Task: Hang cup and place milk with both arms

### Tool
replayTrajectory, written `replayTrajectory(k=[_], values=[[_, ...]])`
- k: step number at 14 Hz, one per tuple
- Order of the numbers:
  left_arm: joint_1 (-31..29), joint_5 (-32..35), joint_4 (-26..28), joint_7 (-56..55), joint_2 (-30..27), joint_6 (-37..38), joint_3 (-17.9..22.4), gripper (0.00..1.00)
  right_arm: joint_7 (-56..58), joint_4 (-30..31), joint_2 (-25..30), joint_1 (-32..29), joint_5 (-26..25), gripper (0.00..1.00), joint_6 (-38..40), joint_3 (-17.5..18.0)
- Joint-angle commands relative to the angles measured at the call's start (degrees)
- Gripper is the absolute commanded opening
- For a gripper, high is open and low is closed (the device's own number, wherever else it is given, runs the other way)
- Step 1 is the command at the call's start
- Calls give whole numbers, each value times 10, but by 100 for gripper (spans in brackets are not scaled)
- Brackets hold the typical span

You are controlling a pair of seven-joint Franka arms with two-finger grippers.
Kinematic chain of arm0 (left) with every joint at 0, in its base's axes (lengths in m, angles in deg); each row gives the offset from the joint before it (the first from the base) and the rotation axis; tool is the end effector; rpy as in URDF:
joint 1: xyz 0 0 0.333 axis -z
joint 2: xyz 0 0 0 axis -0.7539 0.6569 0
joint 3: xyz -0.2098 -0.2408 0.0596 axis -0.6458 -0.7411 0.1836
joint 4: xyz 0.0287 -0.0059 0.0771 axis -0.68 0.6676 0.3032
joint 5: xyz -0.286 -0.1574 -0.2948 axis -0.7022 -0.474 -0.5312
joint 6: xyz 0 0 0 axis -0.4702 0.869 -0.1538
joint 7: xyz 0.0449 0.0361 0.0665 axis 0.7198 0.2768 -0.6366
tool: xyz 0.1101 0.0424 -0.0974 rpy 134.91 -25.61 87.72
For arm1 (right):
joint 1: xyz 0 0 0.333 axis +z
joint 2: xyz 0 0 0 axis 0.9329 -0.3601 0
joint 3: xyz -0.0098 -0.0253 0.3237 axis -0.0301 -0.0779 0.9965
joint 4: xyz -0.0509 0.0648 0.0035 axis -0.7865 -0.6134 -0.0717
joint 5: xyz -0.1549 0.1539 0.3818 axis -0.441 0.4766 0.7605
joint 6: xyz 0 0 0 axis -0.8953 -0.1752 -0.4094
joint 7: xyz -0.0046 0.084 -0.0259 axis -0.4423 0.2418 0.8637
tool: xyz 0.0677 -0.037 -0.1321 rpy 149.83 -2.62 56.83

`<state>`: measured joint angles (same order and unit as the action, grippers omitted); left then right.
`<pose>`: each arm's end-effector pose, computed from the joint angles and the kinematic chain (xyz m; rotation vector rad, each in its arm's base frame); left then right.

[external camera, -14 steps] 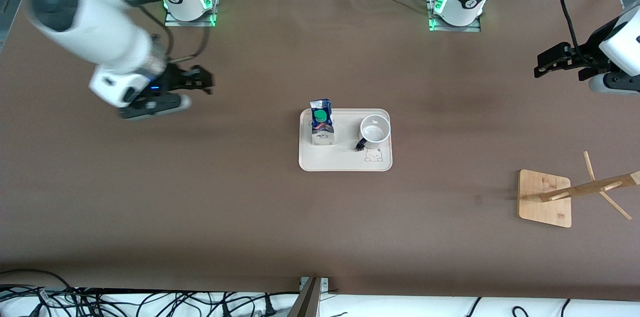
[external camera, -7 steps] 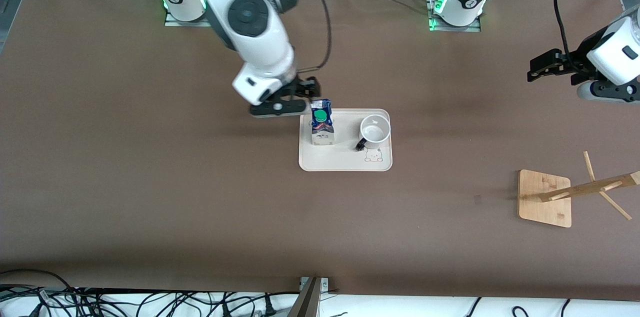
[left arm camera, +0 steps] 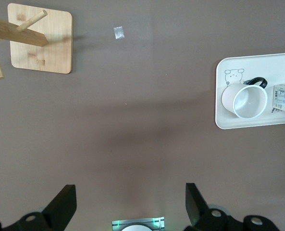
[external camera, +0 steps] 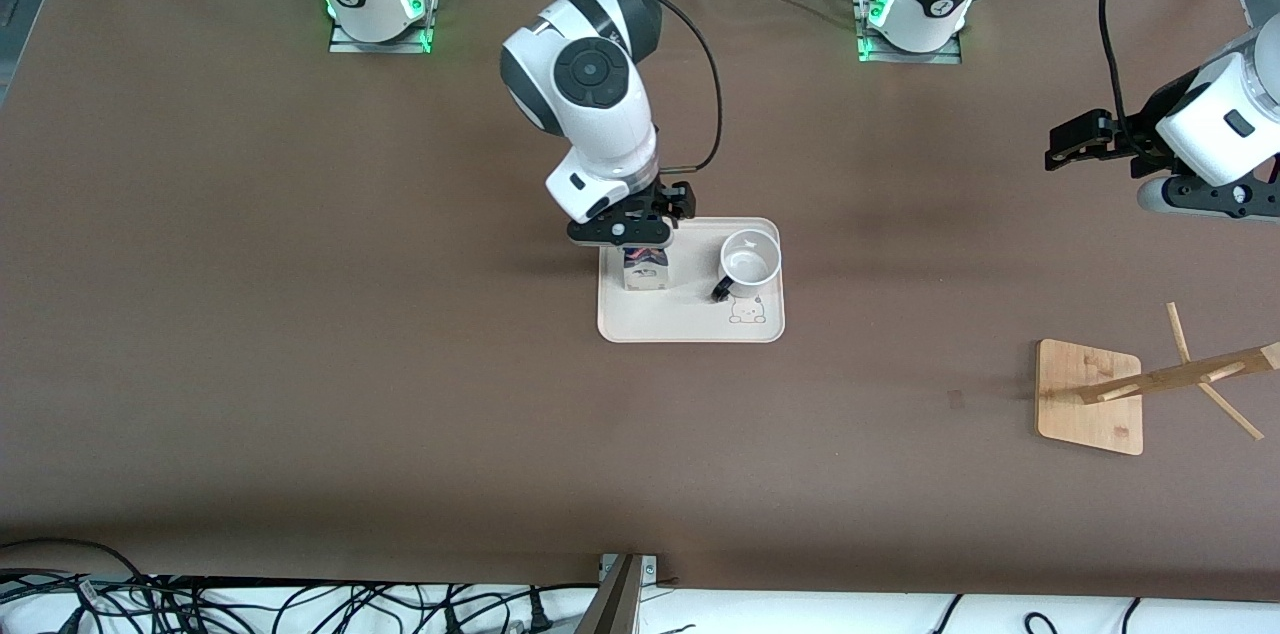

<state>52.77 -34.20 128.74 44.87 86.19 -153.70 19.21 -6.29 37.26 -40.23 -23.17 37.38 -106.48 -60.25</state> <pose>0.6136 -0.0364 0.5593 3.0871 -0.0878 -0.2567 0.5515 0.5573 0.2953 -3.0252 0.1195 -0.0402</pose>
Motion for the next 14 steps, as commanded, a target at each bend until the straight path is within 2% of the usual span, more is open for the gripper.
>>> replayTrajectory(k=[1, 2, 4, 5, 6, 10, 13, 14], values=[[0, 6, -10, 12, 4, 5, 0, 100, -22, -19, -22, 9, -28, 100, -2, -7], [3, 6, -10, 12, 4, 5, 0, 100, -22, -19, -24, 9, -31, 92, -2, -7], [3, 5, -10, 11, 17, 5, -1, 100, -20, -19, -25, 9, -32, 53, -2, -7], [3, 5, -9, 11, 18, 5, -2, 100, -17, -19, -24, 8, -31, 39, -2, -8], [3, 4, -10, 11, 20, 5, -3, 100, -15, -19, -23, 8, -31, 35, 0, -8], [4, -6, -10, 11, 32, 4, -3, 100, -5, -30, -1, -5, -27, 34, 33, -13], [27, -5, -9, 12, 47, 6, -15, 100, 44, -83, 6, -51, -20, 34, 116, -7], [39, -6, -9, 12, 58, 6, -22, 100, 79, -86, 21, -74, -3, 34, 132, -10]])
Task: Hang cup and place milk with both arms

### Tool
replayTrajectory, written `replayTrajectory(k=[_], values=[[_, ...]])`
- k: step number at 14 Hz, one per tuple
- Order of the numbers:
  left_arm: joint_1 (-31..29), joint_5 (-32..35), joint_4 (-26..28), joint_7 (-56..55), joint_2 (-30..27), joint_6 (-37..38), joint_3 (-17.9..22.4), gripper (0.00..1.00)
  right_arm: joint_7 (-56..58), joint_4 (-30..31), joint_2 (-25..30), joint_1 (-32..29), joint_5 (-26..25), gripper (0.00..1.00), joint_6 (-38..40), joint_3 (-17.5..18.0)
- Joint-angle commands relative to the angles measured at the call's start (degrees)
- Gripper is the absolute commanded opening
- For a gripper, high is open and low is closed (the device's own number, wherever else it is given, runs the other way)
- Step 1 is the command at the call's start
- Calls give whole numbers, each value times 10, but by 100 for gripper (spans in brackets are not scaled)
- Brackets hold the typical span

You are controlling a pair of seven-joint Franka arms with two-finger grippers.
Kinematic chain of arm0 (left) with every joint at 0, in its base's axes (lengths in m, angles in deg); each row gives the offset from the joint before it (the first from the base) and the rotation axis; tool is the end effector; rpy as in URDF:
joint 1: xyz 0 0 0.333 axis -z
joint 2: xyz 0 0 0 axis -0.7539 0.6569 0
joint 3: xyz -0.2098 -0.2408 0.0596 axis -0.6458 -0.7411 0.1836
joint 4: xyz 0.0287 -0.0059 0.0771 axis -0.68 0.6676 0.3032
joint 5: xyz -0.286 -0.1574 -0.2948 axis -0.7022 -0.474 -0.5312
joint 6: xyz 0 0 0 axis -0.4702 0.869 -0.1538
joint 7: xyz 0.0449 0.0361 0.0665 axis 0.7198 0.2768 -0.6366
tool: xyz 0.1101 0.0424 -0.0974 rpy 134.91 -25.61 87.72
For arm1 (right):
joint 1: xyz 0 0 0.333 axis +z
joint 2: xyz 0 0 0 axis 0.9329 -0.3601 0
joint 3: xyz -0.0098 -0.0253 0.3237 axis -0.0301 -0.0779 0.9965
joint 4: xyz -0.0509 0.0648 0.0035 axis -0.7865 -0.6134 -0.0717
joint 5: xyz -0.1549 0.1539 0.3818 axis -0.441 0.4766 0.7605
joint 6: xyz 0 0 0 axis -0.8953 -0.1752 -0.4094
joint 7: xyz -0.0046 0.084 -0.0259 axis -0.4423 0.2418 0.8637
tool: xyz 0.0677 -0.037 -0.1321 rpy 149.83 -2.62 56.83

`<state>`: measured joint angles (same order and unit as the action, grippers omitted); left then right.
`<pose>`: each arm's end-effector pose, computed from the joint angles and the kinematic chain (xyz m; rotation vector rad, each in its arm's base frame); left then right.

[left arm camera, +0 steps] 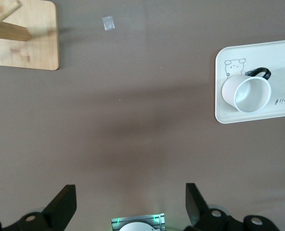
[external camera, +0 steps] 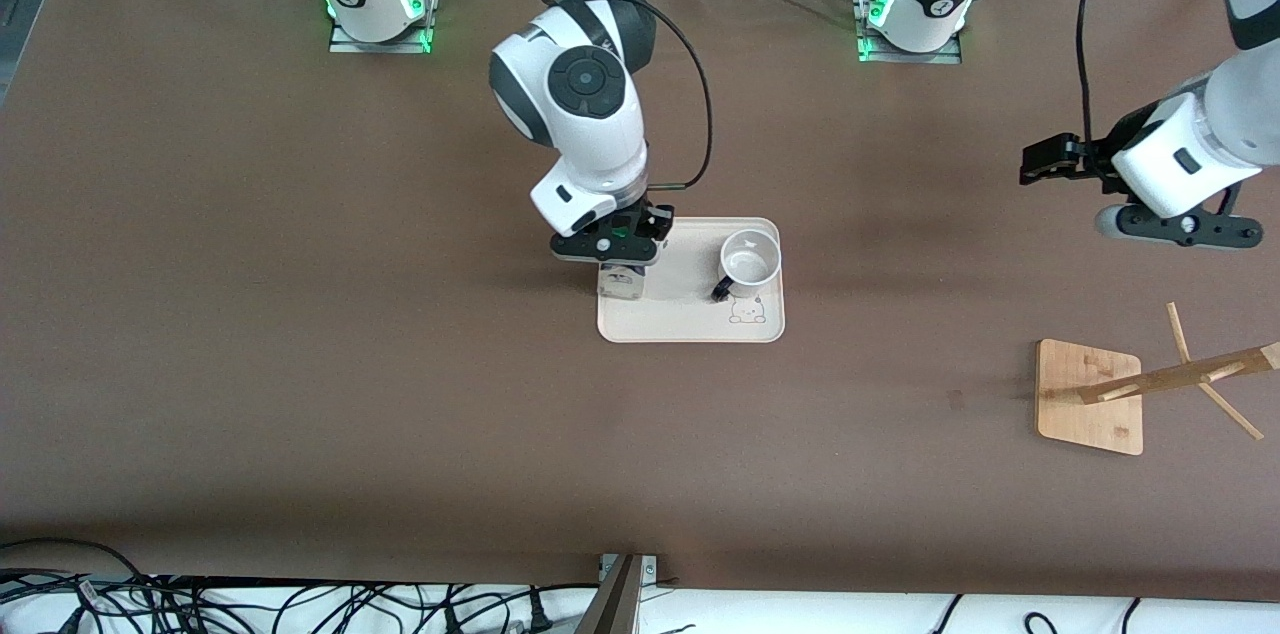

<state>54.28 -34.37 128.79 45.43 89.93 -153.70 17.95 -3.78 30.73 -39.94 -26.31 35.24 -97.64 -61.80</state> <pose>0.6245 -0.0671 0.5184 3.0731 -0.1747 -0.3602 0.5966 0.5147 0.3445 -3.0834 0.1367 -0.0599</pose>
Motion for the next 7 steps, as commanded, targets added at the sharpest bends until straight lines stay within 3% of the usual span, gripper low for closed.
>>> replayTrajectory(k=[1, 4, 7], values=[[38, -4, -9, -1, 31, 5, -20, 100, 103, -15, 30, -67, 37, 34, 51, 5], [95, -5, -9, -3, 71, -32, -28, 100, 234, 11, 59, -151, 53, 34, 108, 3], [135, -4, -10, -2, 117, -86, -28, 100, 374, 90, 100, -242, 64, 34, 116, 3]])
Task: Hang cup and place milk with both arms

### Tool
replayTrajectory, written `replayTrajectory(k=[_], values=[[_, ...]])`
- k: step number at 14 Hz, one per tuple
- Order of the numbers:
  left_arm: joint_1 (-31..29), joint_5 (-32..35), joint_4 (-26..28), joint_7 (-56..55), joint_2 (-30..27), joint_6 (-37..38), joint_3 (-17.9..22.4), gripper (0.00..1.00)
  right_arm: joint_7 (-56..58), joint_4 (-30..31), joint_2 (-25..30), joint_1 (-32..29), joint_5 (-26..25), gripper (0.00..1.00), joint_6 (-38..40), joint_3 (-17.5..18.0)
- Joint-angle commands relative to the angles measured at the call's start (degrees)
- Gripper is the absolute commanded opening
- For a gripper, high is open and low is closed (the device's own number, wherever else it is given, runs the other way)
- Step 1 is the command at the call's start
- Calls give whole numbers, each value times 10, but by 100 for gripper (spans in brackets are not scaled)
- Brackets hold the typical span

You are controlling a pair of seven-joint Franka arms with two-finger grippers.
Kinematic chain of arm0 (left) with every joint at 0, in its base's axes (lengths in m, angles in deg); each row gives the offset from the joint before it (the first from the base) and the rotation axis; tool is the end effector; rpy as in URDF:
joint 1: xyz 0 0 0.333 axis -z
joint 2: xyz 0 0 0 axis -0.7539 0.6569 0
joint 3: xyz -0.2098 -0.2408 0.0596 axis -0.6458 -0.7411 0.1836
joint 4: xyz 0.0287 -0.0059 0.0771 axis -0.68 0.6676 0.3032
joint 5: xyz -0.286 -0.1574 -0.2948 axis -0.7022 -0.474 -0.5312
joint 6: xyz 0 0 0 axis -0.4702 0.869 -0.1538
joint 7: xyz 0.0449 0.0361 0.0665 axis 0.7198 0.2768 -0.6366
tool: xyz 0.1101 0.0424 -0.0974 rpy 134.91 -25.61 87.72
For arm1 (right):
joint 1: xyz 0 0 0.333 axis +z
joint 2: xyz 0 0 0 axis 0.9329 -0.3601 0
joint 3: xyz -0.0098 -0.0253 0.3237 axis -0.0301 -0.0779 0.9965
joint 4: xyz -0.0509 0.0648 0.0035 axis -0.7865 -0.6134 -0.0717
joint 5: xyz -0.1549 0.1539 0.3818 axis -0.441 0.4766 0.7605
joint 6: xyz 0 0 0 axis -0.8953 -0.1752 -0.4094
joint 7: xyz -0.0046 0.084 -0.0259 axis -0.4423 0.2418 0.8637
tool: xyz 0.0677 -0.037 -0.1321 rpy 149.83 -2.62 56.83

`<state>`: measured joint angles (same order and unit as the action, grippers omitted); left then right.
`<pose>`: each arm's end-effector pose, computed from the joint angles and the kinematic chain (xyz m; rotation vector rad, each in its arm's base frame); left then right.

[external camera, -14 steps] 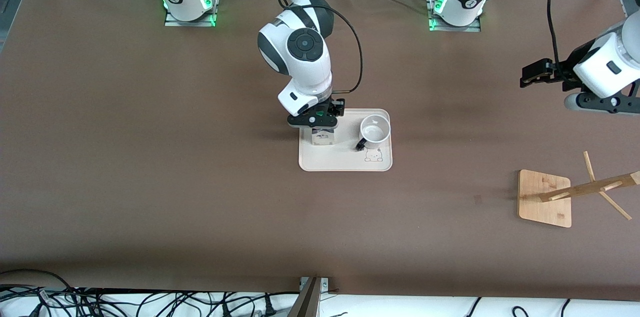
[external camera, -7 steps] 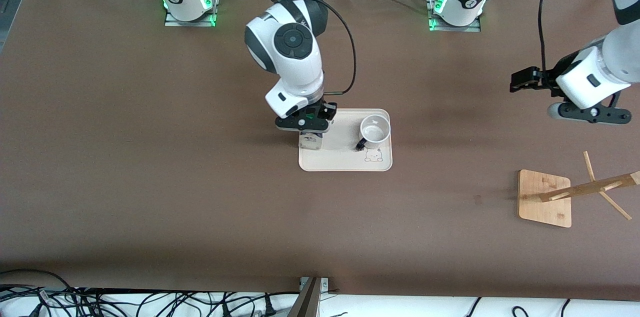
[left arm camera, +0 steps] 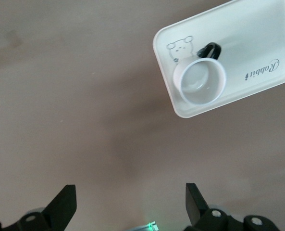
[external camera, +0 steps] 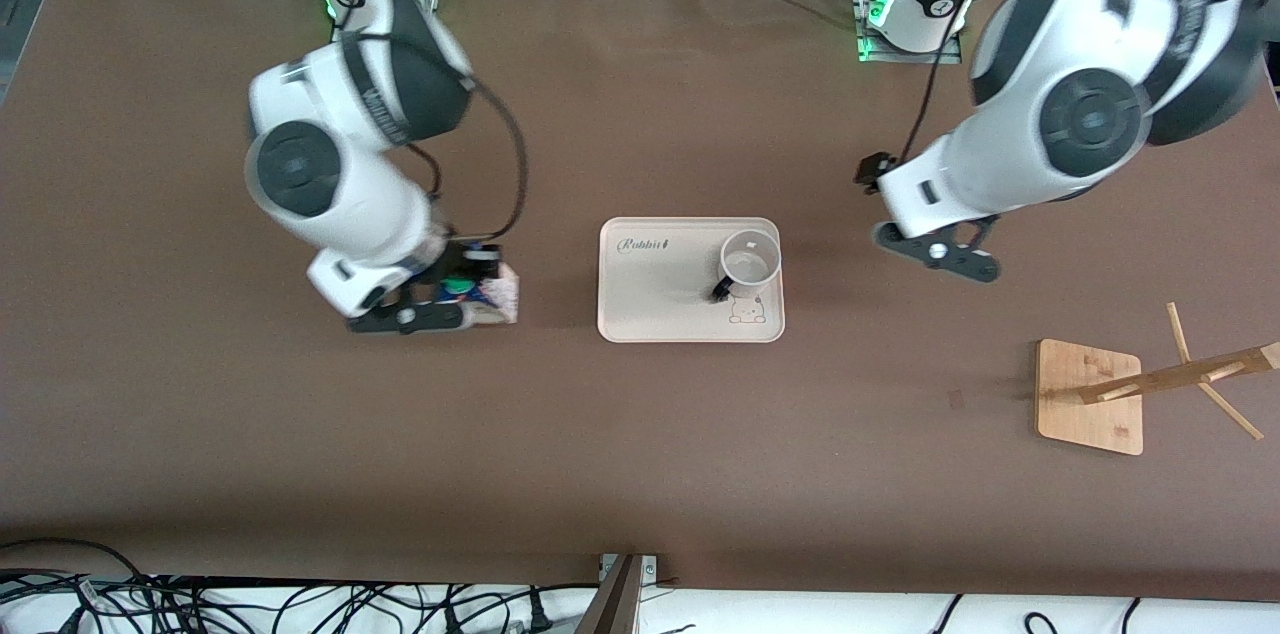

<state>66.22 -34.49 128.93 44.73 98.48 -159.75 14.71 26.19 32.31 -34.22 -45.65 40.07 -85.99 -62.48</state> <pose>0.6224 -0.2381 0.4258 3.0379 -0.5512 -0.4431 0.6951 0.2777 0.3895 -3.0646 -0.1067 0.1395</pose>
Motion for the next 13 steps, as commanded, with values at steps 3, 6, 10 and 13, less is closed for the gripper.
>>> replayTrajectory(k=[3, 6, 10, 13], values=[[47, -4, -12, 6, 90, -97, 4, 100, 158, 166, 81, -93, 16, 36, -27, -6], [77, -4, -7, -5, 116, -144, 4, 100, 172, 222, 90, -95, 21, 36, -71, -23], [131, 5, -4, -96, 162, -188, 5, 100, 174, 281, 93, -96, 21, 40, -135, -31], [156, 7, -4, -124, 185, -208, 5, 100, 186, 306, 96, -96, 21, 49, -170, -36]])
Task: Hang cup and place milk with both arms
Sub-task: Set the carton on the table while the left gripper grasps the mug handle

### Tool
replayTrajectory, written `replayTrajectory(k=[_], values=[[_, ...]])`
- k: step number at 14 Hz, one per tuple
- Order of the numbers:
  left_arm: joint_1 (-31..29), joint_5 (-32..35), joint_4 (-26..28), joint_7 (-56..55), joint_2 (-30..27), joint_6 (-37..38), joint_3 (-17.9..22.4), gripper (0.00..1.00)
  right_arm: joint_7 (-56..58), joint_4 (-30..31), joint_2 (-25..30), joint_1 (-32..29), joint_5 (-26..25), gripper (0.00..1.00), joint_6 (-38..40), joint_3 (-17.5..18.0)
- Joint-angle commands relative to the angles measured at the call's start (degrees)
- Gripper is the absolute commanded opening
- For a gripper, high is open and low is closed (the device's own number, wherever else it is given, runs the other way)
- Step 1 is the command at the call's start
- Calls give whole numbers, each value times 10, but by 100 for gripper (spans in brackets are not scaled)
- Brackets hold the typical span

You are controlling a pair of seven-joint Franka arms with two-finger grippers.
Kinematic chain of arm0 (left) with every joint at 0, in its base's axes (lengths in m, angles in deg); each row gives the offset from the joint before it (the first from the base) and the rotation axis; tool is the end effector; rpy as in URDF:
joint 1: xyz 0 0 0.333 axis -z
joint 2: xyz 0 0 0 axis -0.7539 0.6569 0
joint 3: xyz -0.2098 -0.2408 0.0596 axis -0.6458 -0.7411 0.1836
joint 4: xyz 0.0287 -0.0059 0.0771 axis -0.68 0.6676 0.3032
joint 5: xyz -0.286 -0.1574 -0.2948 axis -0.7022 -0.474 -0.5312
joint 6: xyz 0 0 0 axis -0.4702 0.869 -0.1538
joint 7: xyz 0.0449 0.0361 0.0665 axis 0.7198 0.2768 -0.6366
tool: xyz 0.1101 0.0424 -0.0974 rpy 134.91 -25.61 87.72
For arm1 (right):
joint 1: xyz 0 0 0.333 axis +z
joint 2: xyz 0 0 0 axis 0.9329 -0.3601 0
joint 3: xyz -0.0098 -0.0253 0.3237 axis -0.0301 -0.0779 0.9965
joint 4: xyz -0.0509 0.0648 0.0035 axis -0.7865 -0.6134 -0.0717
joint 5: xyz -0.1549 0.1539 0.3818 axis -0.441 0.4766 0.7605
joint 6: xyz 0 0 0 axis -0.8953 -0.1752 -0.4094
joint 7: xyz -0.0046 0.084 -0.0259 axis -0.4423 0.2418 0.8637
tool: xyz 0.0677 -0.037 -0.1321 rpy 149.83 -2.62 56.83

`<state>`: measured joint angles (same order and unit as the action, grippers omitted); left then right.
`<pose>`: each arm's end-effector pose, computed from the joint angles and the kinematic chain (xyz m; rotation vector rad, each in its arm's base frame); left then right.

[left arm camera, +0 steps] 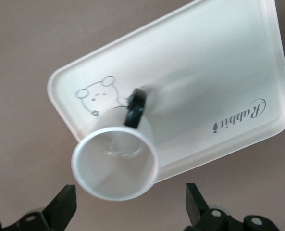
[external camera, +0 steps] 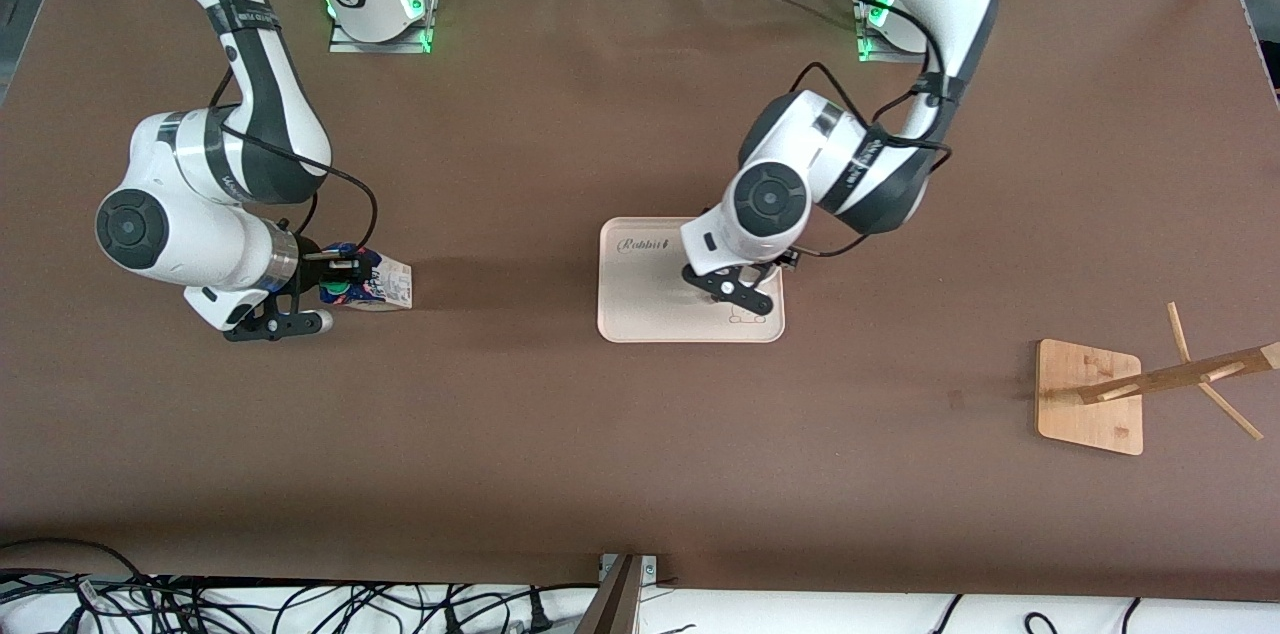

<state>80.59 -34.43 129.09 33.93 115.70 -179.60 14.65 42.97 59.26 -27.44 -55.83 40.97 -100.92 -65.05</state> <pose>0.5919 -0.4161 0.2306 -3.0429 0.6156 0.3860 0.6596 0.0997 0.2596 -3.0517 -0.1434 0.2418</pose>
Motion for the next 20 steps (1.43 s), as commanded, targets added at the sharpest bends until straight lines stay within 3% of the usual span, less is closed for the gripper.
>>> replayTrajectory(k=[1, 3, 4, 6, 11, 12, 13, 14, 15, 17, 20], values=[[19, 6, -4, -16, 20, -12, 6, 100, 17, 37, 27, 6, 12, 64, -21, -11], [25, 6, -4, -16, 32, -12, 6, 100, 18, 33, 28, 6, 12, 90, -19, -12], [27, 6, -3, -16, 36, -12, 6, 100, 18, 31, 28, 6, 12, 94, -19, -12], [28, 6, -3, -17, 41, -12, 6, 100, 13, 29, 28, 6, 12, 100, -19, -13], [28, 7, -3, -16, 51, -29, 6, 100, -10, -24, 52, 7, 10, 100, 17, -11], [28, 7, -2, -15, 54, -28, 6, 85, -11, -39, 62, 7, 5, 100, 28, -11], [29, 7, -2, -16, 57, -28, 7, 54, -9, -57, 73, 7, 2, 100, 31, -11], [31, 9, -2, -16, 63, -28, 7, 51, -7, -72, 86, 7, -5, 100, 39, -12], [32, 19, -2, -16, 65, -27, 7, 40, -6, -89, 97, 7, -16, 100, 66, -13], [32, 27, 0, -17, 67, -26, 6, 0, -9, -108, 126, 7, -22, 100, 124, -18], [40, 27, -3, -51, 63, -22, 6, 0, -11, -107, 172, 7, -50, 100, 159, -20]])
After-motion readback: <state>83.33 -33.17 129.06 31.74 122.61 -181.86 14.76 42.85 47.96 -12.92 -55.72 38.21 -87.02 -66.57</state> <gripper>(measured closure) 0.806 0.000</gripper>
